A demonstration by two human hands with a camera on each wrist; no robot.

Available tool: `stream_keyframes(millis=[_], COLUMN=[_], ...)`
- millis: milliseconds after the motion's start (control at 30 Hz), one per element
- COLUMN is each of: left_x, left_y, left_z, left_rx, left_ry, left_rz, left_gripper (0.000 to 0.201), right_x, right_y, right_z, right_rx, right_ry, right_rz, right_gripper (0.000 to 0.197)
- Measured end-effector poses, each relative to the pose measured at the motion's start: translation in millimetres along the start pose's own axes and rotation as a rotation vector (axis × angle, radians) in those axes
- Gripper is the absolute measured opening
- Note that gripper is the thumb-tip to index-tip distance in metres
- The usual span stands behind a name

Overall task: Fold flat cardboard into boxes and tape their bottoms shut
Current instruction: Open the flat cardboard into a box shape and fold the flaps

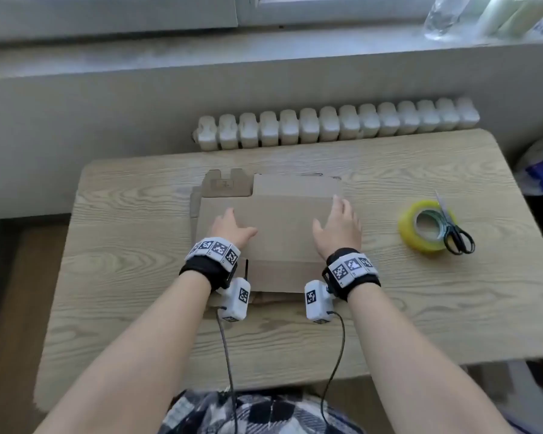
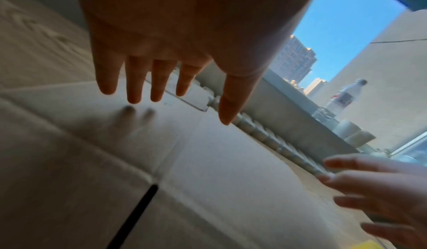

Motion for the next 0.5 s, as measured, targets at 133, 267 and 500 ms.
stream_keyframes(millis=[133, 267, 500], left_x=[-18, -30, -32], left_y=[-1, -1, 1], left_z=[12, 16, 21], left_rx=[0.018, 0.038, -0.005], left_ry=[-0.014, -0.021, -0.033], left_rz=[-0.157, -0.297, -0.372], left_gripper=[0.093, 0.116, 0.128], right_x=[25, 40, 49], right_y=[6, 10, 14], right_z=[14, 29, 42], right_rx=[-0.028, -0.066, -0.044], right_ry=[0.002, 0.000, -0.075], right_rz=[0.141, 0.223, 0.322], right_gripper=[0.075, 0.080, 0.087])
Point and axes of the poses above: each hand's wrist, its own y-axis away from the middle knuckle, its own z-axis out of the palm, x = y × z, the point moved 4 cm from there along -y, towards the middle knuckle, and after that the axes turned 5 degrees about -y, right-handed, at the moved point
